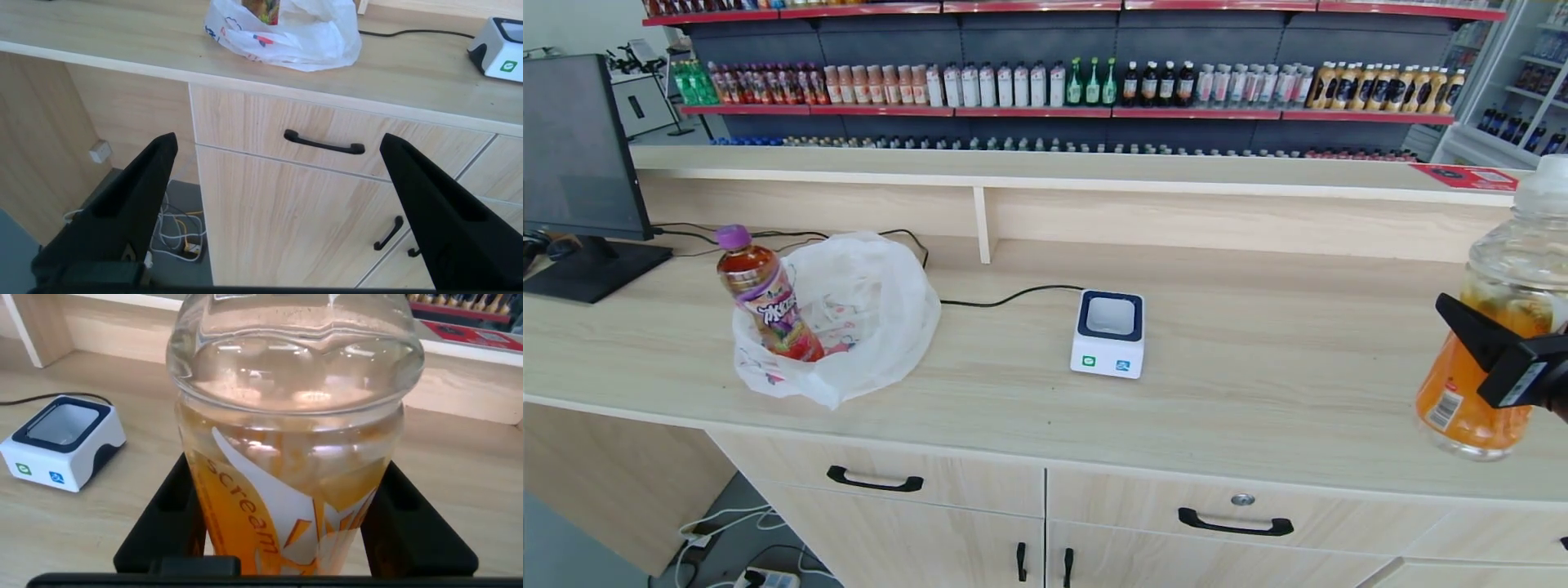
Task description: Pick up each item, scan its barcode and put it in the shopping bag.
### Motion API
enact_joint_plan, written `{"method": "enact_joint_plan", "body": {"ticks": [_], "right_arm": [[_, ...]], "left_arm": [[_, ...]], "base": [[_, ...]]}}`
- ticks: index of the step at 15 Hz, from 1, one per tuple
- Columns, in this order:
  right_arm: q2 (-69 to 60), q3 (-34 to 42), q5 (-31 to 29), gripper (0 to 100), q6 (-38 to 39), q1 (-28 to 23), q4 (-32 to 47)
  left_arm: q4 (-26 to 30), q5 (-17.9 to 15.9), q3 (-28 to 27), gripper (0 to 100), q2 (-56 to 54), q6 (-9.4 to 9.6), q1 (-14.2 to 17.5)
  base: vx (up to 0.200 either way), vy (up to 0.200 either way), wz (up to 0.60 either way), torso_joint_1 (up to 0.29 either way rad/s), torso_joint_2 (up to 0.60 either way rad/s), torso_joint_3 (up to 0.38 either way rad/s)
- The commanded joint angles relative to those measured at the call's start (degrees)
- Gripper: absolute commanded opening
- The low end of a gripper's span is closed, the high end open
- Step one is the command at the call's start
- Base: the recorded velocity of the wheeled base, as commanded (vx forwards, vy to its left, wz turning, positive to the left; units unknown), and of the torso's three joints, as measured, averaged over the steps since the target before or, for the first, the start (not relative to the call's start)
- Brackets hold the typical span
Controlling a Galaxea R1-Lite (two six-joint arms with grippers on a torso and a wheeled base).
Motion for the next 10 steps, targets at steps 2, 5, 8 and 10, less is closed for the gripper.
{"method": "enact_joint_plan", "body": {"ticks": [2,5,8,10], "right_arm": [[0.6,-0.5,0.0,0,0.3,-0.4,0.0],[0.1,-0.2,-0.1,0,0.3,-0.5,-0.1],[-0.4,-0.2,-0.1,0,0.7,-0.9,-0.1],[-0.4,-0.3,-0.1,0,0.6,-1.1,0.0]], "left_arm": [[0.0,0.0,0.0,100,0.0,0.02,0.0],[-0.1,0.0,0.0,100,0.0,0.02,0.0],[-0.1,0.0,0.0,100,0.0,-0.07,0.0],[-0.1,0.0,0.0,100,0.0,0.02,0.0]], "base": [[-0.1,0.0,0.0,0.001,0.01,0.001],[0.0,0.0,0.0,0.0,0.0,0.0],[0.0,0.0,0.0,0.0,0.0,0.0],[0.0,0.0,0.0,0.0,0.0,0.0]]}}
